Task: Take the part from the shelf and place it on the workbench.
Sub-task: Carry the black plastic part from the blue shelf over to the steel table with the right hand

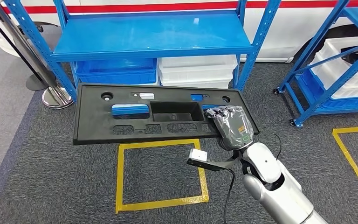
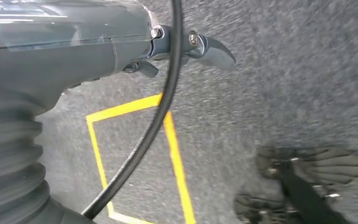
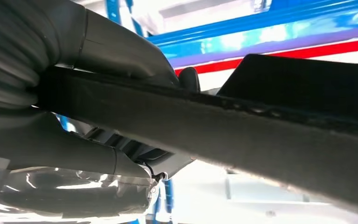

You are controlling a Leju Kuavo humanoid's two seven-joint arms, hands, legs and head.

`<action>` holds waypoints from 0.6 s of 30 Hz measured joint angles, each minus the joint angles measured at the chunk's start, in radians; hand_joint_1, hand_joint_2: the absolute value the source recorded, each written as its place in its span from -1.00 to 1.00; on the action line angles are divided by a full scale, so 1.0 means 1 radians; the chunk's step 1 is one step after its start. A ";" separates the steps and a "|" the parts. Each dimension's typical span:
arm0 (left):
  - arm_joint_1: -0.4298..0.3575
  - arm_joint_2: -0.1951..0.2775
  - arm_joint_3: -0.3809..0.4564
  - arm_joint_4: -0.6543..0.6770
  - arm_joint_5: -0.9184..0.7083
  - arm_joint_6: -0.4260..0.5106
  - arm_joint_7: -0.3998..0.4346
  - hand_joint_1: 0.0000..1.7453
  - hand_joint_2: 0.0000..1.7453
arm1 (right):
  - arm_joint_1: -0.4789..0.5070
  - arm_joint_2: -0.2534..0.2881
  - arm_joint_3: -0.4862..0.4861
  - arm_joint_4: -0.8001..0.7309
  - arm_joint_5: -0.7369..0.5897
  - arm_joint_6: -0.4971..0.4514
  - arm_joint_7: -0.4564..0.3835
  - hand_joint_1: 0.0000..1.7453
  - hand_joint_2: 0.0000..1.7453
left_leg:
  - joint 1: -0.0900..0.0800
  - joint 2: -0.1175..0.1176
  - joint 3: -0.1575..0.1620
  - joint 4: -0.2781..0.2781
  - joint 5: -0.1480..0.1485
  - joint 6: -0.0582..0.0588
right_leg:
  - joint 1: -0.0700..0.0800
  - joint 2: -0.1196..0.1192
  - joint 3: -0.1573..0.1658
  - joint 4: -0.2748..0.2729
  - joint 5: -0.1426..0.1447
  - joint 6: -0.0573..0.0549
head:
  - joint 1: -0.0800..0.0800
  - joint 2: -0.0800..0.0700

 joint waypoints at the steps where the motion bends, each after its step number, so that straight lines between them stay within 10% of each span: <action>1: 0.004 -0.004 -0.004 0.000 -0.003 0.005 0.009 -1.00 1.00 | -0.002 0.000 0.002 0.003 0.003 0.000 0.002 1.00 1.00 | 0.000 -0.002 -0.010 0.019 -0.029 -0.004 | -0.003 -0.002 -0.009 -0.006 0.014 -0.007 | 0.000 0.000; 5: 0.020 -0.022 -0.014 0.004 -0.015 0.011 0.039 -1.00 1.00 | -0.002 -0.015 0.009 0.013 0.020 0.002 0.007 1.00 1.00 | 0.006 -0.003 -0.062 0.244 -0.196 -0.019 | -0.005 -0.008 -0.069 0.009 0.053 -0.015 | 0.000 0.000; 7: 0.024 -0.029 -0.024 0.010 -0.018 0.014 0.045 -1.00 1.00 | -0.001 -0.019 0.011 0.018 0.017 0.002 0.007 1.00 1.00 | 0.011 -0.003 -0.043 0.282 -0.167 -0.027 | -0.007 -0.010 -0.109 0.028 0.069 -0.009 | 0.000 0.000; 9: 0.025 -0.035 -0.029 0.017 -0.013 0.016 0.042 -1.00 1.00 | -0.001 -0.020 0.012 0.021 0.009 0.002 0.003 1.00 1.00 | 0.017 -0.004 0.033 0.199 -0.123 -0.036 | -0.011 -0.010 -0.151 0.052 0.081 0.002 | 0.000 0.000; 12: 0.023 -0.044 -0.029 0.024 -0.005 0.017 0.035 -1.00 1.00 | -0.004 -0.020 0.012 0.025 0.001 0.002 -0.006 1.00 1.00 | 0.016 -0.013 0.126 0.050 -0.152 -0.031 | -0.008 -0.010 -0.187 0.079 0.099 0.020 | 0.000 0.000; 15: 0.023 -0.050 -0.029 0.028 -0.004 0.017 0.034 -1.00 1.00 | -0.004 -0.017 0.012 0.031 -0.002 0.002 -0.012 1.00 1.00 | 0.015 -0.012 0.118 0.040 -0.139 -0.008 | -0.009 -0.008 -0.197 0.078 0.110 0.036 | 0.000 0.000; 18: 0.019 -0.053 -0.029 0.030 -0.004 0.017 0.035 -1.00 1.00 | -0.005 -0.007 0.012 0.037 -0.004 0.002 -0.013 1.00 1.00 | 0.015 -0.005 0.090 0.035 -0.109 0.020 | -0.014 -0.004 -0.239 0.175 0.005 0.050 | 0.000 0.000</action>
